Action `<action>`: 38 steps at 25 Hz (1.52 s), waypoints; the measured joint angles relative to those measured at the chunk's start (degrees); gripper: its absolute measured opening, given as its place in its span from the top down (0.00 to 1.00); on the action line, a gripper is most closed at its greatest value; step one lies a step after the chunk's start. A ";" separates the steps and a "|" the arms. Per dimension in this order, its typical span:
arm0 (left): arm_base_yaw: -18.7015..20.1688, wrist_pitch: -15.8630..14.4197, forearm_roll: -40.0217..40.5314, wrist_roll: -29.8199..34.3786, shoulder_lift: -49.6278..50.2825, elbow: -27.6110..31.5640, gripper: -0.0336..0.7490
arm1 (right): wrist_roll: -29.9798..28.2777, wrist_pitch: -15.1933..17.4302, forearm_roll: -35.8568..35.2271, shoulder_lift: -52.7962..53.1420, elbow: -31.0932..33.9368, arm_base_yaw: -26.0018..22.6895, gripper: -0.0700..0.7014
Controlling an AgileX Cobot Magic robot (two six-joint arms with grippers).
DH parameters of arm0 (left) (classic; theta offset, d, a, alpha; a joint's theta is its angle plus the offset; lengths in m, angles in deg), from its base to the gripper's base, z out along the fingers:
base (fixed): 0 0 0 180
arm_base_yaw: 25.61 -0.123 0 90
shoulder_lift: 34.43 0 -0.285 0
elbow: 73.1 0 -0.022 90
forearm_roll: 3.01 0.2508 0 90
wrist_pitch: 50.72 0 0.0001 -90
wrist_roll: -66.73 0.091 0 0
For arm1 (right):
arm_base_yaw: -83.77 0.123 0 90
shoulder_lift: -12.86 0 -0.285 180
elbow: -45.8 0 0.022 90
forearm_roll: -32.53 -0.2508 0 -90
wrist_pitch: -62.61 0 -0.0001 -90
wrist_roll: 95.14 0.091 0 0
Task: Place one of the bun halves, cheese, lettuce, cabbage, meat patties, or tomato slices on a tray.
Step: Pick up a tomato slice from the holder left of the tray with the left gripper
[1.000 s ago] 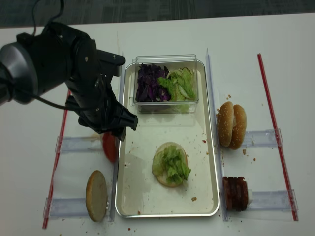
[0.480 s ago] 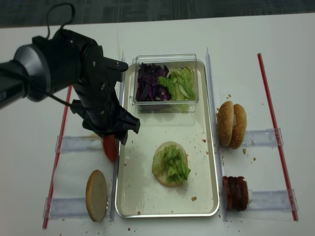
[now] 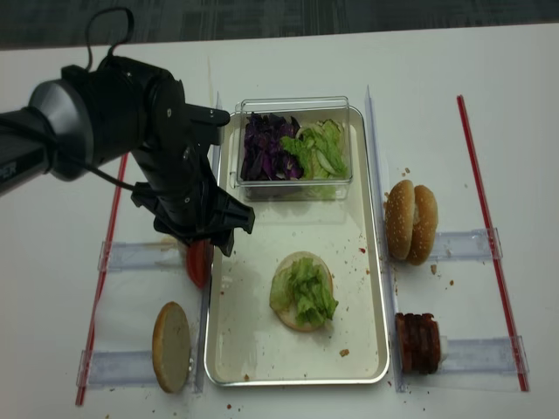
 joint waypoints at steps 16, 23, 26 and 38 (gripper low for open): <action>0.00 0.48 0.94 -0.27 2.29 -0.26 0.42 | -0.08 0.00 0.00 0.00 0.00 0.00 0.02; 0.00 0.25 4.03 -1.85 2.29 -0.26 0.58 | -0.08 0.00 0.00 0.00 0.00 0.00 0.02; 0.00 0.16 4.85 -2.46 2.42 -0.26 0.66 | -0.08 0.00 0.00 0.00 0.00 0.00 0.02; 0.00 0.01 5.92 -2.73 2.53 -0.26 0.82 | -0.08 0.00 0.00 0.00 0.00 0.00 0.02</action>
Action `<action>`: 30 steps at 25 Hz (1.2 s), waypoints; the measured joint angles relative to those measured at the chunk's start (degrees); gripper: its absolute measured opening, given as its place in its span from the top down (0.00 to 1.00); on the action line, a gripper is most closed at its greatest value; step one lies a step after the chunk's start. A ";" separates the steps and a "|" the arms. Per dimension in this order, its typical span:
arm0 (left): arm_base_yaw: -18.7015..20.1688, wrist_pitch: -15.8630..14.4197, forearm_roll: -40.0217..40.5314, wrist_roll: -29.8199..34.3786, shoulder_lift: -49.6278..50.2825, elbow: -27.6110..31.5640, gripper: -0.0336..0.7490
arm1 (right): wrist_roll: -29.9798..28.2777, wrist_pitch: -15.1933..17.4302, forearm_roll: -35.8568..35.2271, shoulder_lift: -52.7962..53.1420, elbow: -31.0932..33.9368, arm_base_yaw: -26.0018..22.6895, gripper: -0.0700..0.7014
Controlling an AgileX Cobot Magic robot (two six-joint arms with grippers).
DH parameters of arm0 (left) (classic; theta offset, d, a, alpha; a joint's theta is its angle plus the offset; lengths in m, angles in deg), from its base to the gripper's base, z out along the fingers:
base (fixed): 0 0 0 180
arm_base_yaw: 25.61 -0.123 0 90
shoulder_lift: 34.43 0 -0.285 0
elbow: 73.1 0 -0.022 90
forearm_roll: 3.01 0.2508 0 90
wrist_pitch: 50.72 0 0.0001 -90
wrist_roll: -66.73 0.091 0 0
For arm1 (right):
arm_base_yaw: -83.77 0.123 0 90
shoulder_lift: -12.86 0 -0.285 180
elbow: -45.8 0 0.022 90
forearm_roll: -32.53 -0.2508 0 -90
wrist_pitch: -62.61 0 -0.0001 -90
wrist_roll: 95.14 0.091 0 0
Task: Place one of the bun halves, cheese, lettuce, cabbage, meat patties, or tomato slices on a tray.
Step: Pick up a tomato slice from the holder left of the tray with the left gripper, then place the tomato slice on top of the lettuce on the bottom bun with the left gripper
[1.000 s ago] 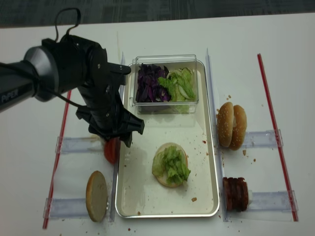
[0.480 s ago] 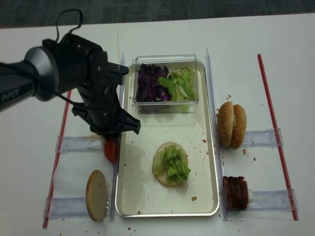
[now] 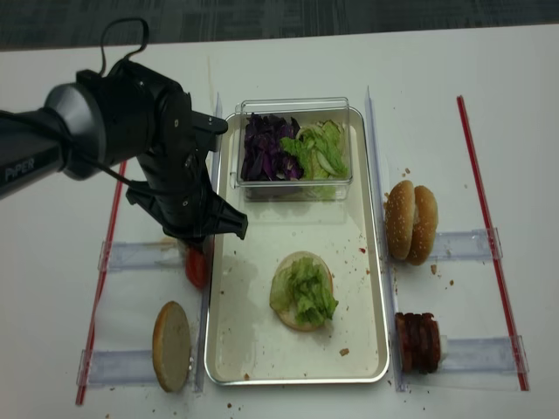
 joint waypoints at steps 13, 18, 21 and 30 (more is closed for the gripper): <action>0.00 -4.60 0.00 0.00 -5.28 -3.73 0.83 | 0.00 0.00 0.00 0.00 0.00 0.00 0.02; 0.10 -6.20 -0.13 0.10 -6.88 -3.95 0.83 | 0.00 0.00 0.00 0.00 0.00 0.00 0.02; 1.07 -6.41 -3.30 2.42 -7.16 -3.95 0.83 | 0.00 0.00 0.00 0.00 0.00 0.00 0.02; 6.45 -6.40 -28.34 19.89 -7.16 -3.95 0.83 | 0.22 0.00 0.00 0.00 0.00 0.00 0.02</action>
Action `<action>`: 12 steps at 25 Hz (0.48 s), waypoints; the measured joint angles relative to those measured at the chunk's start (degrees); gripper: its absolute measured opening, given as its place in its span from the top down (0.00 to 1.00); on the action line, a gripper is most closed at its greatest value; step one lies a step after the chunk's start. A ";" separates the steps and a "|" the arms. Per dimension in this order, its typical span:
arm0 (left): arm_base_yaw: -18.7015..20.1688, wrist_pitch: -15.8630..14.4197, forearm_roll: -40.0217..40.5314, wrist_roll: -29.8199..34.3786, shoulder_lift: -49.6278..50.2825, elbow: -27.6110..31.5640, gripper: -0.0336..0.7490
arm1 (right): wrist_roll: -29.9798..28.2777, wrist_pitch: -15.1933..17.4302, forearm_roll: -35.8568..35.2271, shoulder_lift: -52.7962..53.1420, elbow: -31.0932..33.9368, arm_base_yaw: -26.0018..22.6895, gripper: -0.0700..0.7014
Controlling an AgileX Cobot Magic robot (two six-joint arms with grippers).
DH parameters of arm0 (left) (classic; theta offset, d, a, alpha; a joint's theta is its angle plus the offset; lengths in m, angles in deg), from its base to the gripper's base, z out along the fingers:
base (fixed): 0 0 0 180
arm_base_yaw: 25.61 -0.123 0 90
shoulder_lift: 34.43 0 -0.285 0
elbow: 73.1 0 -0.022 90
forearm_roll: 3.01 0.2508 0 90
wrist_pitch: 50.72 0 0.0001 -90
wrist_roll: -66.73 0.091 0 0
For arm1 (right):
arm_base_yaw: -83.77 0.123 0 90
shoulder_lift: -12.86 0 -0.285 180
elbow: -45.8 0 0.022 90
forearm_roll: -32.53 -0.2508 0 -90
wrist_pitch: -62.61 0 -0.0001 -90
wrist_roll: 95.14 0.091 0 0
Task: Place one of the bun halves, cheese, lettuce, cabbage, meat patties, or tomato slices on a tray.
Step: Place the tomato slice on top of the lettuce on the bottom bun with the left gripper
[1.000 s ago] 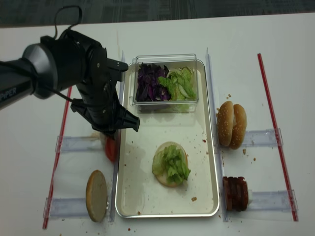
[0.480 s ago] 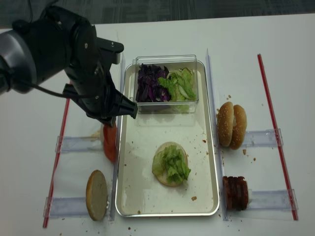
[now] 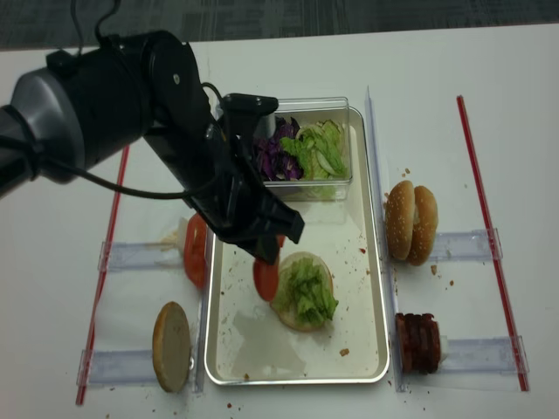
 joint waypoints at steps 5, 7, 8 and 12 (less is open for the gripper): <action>0.77 -0.78 -15.08 9.75 0.00 0.00 0.83 | 0.00 0.00 0.00 0.00 0.00 0.00 0.02; 0.77 -1.09 -18.17 12.36 0.00 0.00 0.83 | 0.00 0.00 0.00 0.00 0.00 0.00 0.02; 0.77 -1.18 -18.65 12.99 0.00 0.00 0.83 | 0.00 0.00 0.00 0.00 0.00 0.00 0.02; 0.35 -1.18 -18.56 13.63 0.67 0.49 0.83 | 0.00 0.00 0.00 0.00 0.00 0.00 0.02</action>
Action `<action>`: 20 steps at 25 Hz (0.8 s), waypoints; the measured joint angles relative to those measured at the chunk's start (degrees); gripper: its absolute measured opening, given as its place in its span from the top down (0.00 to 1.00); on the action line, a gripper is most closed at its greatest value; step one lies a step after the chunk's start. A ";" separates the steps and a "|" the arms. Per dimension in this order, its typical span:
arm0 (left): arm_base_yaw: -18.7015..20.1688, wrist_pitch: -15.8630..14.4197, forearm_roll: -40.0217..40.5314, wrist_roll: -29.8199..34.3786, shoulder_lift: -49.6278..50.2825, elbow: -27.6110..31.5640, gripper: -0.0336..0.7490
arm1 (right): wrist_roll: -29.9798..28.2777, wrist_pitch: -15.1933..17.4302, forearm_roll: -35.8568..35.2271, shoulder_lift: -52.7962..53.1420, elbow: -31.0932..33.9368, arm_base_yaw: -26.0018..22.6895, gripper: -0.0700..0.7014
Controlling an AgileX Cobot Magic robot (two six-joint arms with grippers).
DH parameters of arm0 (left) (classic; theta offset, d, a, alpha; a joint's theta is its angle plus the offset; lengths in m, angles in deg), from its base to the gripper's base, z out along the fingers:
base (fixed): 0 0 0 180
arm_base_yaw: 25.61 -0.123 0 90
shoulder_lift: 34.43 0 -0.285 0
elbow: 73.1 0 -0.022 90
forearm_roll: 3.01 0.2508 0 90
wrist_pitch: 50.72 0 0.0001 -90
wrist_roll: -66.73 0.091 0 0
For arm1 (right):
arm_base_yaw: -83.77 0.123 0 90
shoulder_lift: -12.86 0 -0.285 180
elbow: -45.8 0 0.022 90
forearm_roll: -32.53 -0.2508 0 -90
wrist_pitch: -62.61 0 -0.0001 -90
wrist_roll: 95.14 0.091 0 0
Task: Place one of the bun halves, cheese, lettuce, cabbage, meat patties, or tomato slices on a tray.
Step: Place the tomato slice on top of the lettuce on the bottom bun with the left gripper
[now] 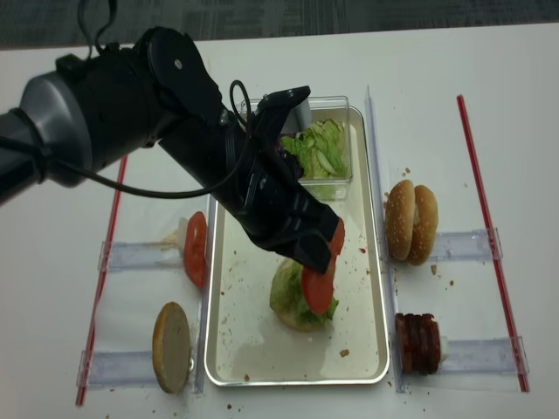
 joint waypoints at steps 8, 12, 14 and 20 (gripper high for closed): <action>-5.09 -0.11 -5.08 7.04 3.05 2.92 0.83 | 0.00 0.00 0.00 0.00 0.00 0.00 0.02; -6.42 -0.77 -8.68 10.55 5.64 2.92 0.83 | 0.00 0.00 0.00 0.00 0.00 0.00 0.02; -6.52 -0.92 -8.83 11.67 6.93 2.92 0.83 | 0.00 0.00 0.00 0.00 0.00 0.00 0.02; -6.88 -2.08 -10.29 13.57 11.50 2.92 0.83 | 0.00 0.00 0.00 0.00 0.00 0.00 0.02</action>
